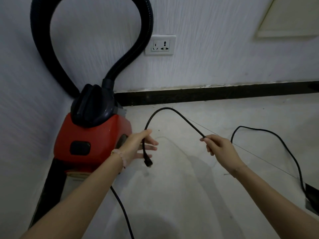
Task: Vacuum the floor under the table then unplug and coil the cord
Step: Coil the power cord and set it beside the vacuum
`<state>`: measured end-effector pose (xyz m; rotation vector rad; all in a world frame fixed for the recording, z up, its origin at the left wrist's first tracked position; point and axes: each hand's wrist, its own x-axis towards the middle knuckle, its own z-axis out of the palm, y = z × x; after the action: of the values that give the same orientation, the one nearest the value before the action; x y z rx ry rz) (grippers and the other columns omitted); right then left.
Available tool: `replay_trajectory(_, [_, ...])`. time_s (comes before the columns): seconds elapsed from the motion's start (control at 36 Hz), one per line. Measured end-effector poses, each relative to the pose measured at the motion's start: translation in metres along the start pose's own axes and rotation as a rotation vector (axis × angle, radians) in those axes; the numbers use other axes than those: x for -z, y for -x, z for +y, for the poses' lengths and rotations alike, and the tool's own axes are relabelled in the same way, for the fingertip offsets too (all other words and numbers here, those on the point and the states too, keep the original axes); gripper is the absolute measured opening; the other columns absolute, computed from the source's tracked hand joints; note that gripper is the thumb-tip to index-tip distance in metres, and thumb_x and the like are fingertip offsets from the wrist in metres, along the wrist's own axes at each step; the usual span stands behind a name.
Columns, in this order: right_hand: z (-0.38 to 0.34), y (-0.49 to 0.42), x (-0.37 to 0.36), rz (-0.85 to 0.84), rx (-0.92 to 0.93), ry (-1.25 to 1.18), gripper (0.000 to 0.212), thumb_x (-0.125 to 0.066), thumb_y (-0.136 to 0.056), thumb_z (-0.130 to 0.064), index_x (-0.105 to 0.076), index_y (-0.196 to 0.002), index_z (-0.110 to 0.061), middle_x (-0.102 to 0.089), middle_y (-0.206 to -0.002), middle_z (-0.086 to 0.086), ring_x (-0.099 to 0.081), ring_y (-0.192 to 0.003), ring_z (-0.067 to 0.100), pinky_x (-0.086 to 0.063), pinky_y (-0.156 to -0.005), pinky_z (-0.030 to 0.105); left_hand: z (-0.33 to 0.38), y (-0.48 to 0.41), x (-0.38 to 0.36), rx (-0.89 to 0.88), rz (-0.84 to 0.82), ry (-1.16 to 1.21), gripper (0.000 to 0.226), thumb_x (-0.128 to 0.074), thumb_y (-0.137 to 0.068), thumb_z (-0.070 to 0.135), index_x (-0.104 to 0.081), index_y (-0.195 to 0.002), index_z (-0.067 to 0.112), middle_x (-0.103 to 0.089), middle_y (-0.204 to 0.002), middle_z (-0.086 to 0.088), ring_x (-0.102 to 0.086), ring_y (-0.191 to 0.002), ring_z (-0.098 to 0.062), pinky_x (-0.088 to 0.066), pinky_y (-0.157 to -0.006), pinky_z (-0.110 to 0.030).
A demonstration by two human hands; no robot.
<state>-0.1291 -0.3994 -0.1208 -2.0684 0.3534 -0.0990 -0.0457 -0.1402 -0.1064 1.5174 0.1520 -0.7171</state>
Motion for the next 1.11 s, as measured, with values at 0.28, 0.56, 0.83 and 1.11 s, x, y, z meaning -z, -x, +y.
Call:
replay_trajectory(0.28, [-0.014, 0.016, -0.023, -0.021, 0.046, -0.089, 0.020, -0.053, -0.095, -0.018, -0.071, -0.086, -0.017, -0.056, -0.061, -0.002, -0.046, -0.051, 0.005, -0.040, -0.056, 0.014, -0.024, 0.005, -0.034, 0.036, -0.165, 0.381, 0.016, -0.053, -0.094, 0.019, -0.062, -0.102, 0.008, -0.064, -0.096, -0.011, -0.065, -0.077, -0.023, -0.060, -0.074, -0.035])
replay_trajectory(0.56, [-0.018, 0.036, -0.053, -0.324, 0.027, -0.017, 0.022, -0.049, -0.098, -0.024, -0.070, -0.101, -0.019, -0.058, -0.062, -0.006, -0.053, -0.055, 0.005, -0.046, -0.062, 0.017, -0.006, -0.007, -0.062, -0.013, -0.277, 0.503, 0.010, -0.052, -0.092, 0.018, -0.058, -0.098, 0.011, -0.064, -0.085, -0.004, -0.064, -0.089, -0.018, -0.044, -0.103, -0.043])
replay_trajectory(0.83, [0.052, 0.026, -0.022, -0.408, 0.218, 0.767, 0.045, -0.030, -0.098, -0.050, -0.062, -0.120, -0.026, -0.065, -0.113, -0.007, -0.057, -0.109, 0.014, -0.028, -0.106, 0.034, 0.012, -0.017, -0.019, -0.121, 0.007, 0.767, 0.034, -0.050, -0.095, 0.031, -0.044, -0.063, 0.022, -0.038, -0.050, 0.008, -0.038, -0.041, -0.004, -0.049, -0.053, -0.020])
replay_trajectory(1.11, [0.058, 0.015, -0.009, -0.337, 0.111, 0.809, 0.030, -0.047, -0.098, -0.034, -0.066, -0.119, -0.025, -0.070, -0.111, -0.002, -0.063, -0.101, 0.017, -0.042, -0.076, 0.028, 0.009, -0.016, -0.015, -0.070, -0.033, 0.779, 0.021, -0.049, -0.096, 0.017, -0.049, -0.075, 0.016, -0.044, -0.056, 0.005, -0.036, -0.036, -0.001, -0.034, -0.035, -0.009])
